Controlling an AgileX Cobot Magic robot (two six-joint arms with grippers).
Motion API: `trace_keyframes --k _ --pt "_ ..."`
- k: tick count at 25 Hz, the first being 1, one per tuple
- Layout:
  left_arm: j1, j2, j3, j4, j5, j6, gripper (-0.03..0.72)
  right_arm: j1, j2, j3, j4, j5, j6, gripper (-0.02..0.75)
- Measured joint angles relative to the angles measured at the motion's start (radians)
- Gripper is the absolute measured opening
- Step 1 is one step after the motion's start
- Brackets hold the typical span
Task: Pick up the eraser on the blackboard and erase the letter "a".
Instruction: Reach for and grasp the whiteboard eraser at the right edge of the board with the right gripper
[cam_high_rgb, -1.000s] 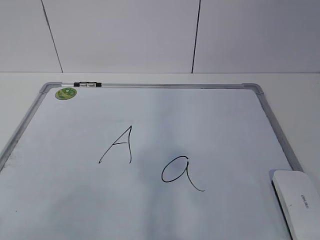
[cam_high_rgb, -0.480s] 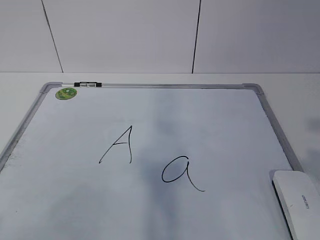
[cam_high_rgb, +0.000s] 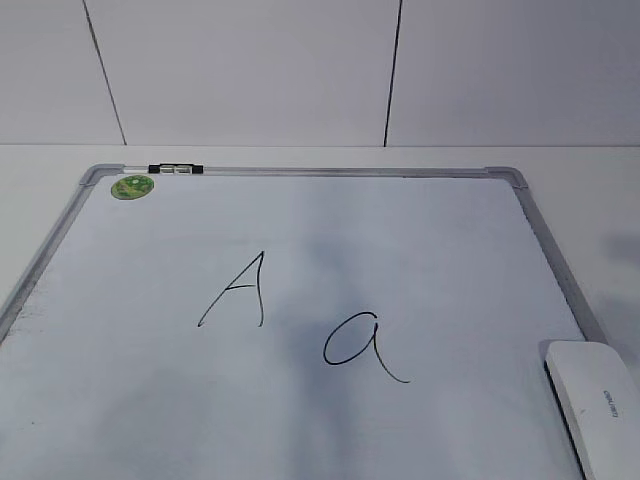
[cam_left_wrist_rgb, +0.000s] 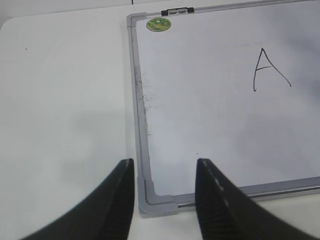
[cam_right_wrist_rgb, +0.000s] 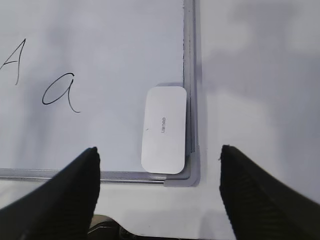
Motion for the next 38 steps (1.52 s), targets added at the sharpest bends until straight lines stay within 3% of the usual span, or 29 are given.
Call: trace_keyframes --k 24,38 --pt "0.0 0.0 0.0 0.0 0.0 0.0 0.307 0.0 0.257 0.0 0.13 0.004 -0.005 0.592" --pt "0.0 0.0 0.0 0.0 0.0 0.0 0.307 0.059 0.443 0.0 0.085 -0.008 -0.021 0.592"
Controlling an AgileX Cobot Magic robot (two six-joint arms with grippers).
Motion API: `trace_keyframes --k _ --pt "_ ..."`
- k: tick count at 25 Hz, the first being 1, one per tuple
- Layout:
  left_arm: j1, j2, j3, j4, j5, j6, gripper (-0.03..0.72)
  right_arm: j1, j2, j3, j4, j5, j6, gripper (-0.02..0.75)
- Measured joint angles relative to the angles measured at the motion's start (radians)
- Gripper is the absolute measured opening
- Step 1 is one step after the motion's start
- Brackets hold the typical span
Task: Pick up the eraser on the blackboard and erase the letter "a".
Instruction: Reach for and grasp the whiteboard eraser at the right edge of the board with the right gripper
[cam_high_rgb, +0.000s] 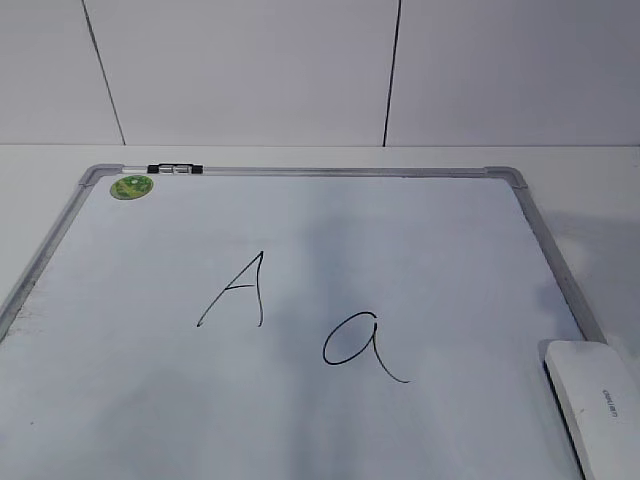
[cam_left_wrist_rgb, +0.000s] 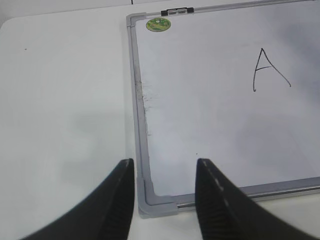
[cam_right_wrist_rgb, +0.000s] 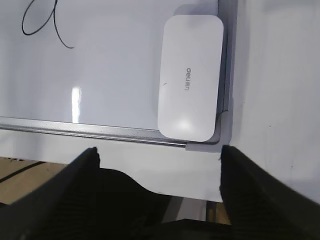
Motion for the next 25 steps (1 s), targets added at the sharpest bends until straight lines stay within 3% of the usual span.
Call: trace_keyframes --k 9,25 --pt "0.0 0.0 0.0 0.0 -0.002 0.0 0.307 0.124 0.11 0.0 -0.11 -0.008 0.071 0.592" --pt "0.0 0.0 0.0 -0.03 -0.002 0.0 0.307 0.169 0.23 0.0 -0.169 -0.018 0.144 0.592"
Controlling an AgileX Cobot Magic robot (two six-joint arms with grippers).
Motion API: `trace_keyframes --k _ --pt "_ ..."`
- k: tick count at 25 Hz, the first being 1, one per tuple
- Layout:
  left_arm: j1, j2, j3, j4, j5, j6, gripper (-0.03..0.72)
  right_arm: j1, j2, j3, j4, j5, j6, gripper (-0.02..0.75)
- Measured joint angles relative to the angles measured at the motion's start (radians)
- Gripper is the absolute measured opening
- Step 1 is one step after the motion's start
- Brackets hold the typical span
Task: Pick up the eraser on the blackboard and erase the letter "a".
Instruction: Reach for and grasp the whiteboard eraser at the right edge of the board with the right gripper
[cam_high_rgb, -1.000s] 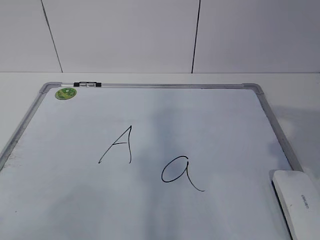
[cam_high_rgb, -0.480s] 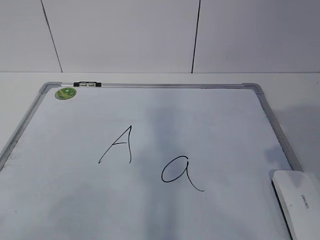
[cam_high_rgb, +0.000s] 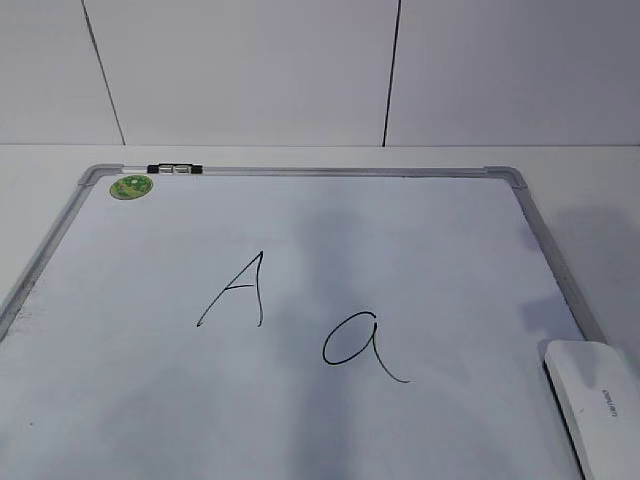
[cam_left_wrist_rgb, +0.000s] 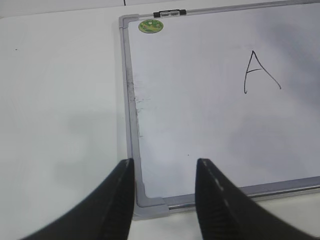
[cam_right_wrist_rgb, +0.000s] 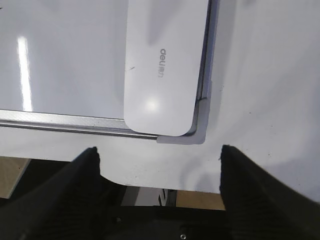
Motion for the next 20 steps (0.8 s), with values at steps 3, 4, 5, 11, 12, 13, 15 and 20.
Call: trace_keyframes --k 3,4,5,11,12,13,15,20 --pt "0.0 0.0 0.0 0.0 0.0 0.0 0.307 0.0 0.014 0.0 0.0 -0.002 0.002 0.592" --pt "0.0 0.0 0.0 0.0 0.0 0.0 0.307 0.0 0.017 0.0 0.0 -0.002 0.002 0.592" --pt "0.0 0.0 0.0 0.002 0.0 0.0 0.307 0.0 0.017 0.0 0.0 -0.004 0.002 0.592" --pt "0.0 0.0 0.0 0.002 0.0 0.0 0.307 0.0 0.017 0.0 0.002 -0.036 0.002 0.592" --pt "0.0 0.0 0.0 0.002 0.0 0.0 0.307 0.0 0.017 0.0 0.002 -0.04 0.002 0.592" --pt "0.0 0.0 0.0 0.002 0.0 0.0 0.307 0.0 0.017 0.0 0.002 -0.045 0.002 0.592" --pt "0.0 0.0 0.0 0.002 0.0 0.0 0.307 0.0 0.019 0.0 0.002 -0.049 0.002 0.592" --pt "0.0 0.0 0.0 0.002 0.0 0.0 0.307 0.0 0.019 0.0 0.004 -0.049 0.002 0.592"
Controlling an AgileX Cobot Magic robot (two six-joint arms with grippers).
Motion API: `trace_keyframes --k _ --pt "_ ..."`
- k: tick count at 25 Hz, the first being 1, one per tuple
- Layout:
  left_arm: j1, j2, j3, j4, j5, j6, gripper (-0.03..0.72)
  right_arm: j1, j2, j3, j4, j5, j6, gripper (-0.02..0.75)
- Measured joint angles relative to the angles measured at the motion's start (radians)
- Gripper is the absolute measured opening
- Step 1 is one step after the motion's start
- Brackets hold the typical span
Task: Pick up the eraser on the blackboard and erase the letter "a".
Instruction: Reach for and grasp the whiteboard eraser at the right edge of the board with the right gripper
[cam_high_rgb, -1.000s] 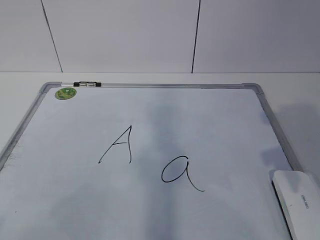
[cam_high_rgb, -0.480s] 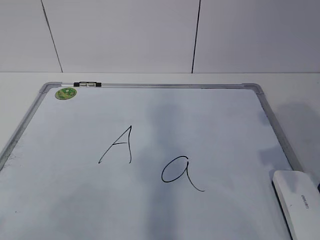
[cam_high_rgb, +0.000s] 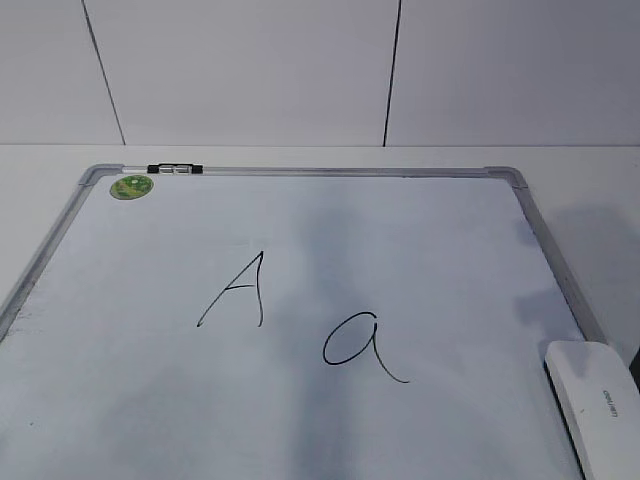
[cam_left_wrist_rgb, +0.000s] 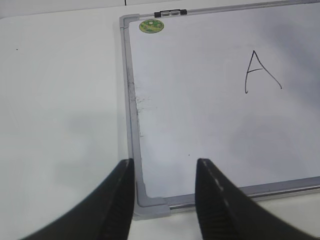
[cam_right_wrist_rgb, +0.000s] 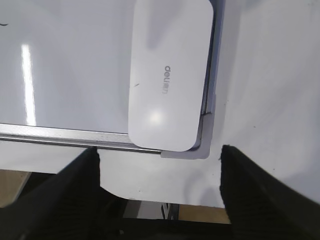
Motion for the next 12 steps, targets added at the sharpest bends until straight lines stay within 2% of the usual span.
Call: trace_keyframes --k 4,12 --pt "0.0 0.0 0.0 0.0 0.0 0.0 0.307 0.0 0.0 0.0 0.0 0.002 0.0 0.596" --pt "0.0 0.0 0.0 0.0 0.0 0.0 0.307 0.0 0.0 0.0 0.005 0.004 0.0 0.665"
